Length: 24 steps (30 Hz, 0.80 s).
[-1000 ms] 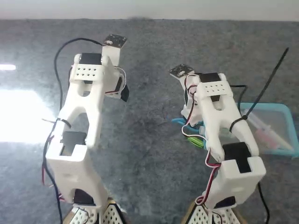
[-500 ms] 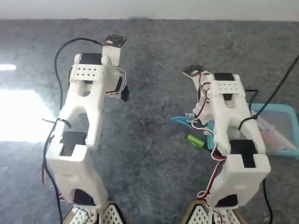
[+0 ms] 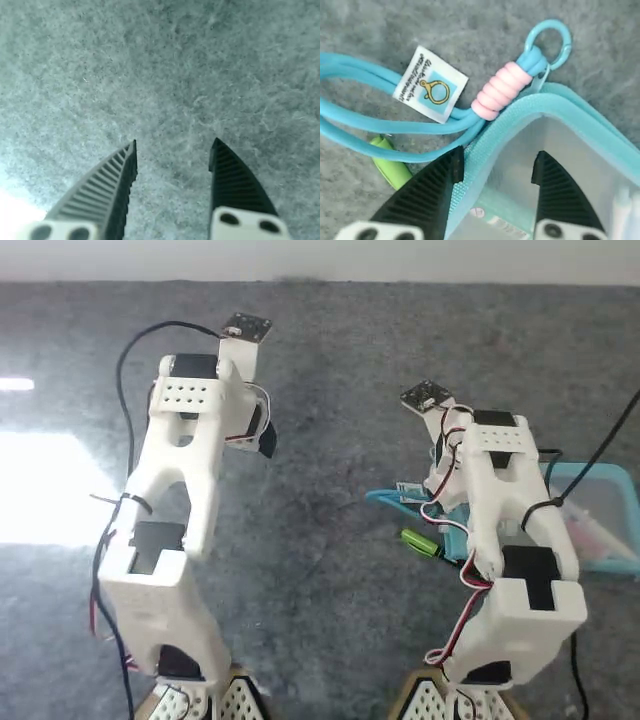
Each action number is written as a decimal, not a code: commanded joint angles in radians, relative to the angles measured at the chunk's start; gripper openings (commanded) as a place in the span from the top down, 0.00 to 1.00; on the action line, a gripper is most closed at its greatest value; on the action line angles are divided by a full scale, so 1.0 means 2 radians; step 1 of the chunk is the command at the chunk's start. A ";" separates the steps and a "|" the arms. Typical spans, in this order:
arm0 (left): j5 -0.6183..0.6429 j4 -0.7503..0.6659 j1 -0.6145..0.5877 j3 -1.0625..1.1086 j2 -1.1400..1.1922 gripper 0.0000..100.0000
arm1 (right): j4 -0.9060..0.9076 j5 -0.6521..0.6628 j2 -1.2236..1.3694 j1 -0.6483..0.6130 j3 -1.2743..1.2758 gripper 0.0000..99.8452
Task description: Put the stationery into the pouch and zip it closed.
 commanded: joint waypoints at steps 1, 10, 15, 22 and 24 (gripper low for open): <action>-0.005 -0.005 0.002 -0.002 -0.006 0.78 | -0.006 0.017 0.010 0.008 0.025 0.81; -0.005 -0.007 0.002 -0.002 -0.006 0.78 | 0.000 -0.005 0.021 -0.044 -0.010 0.71; -0.005 -0.007 0.003 -0.002 -0.006 0.78 | 0.023 0.004 0.059 -0.046 -0.040 0.71; -0.005 -0.005 0.002 -0.002 -0.006 0.78 | 0.039 -0.020 0.089 0.027 -0.084 0.91; -0.005 -0.005 0.002 -0.002 -0.006 0.78 | 0.039 -0.019 0.090 0.040 -0.087 0.96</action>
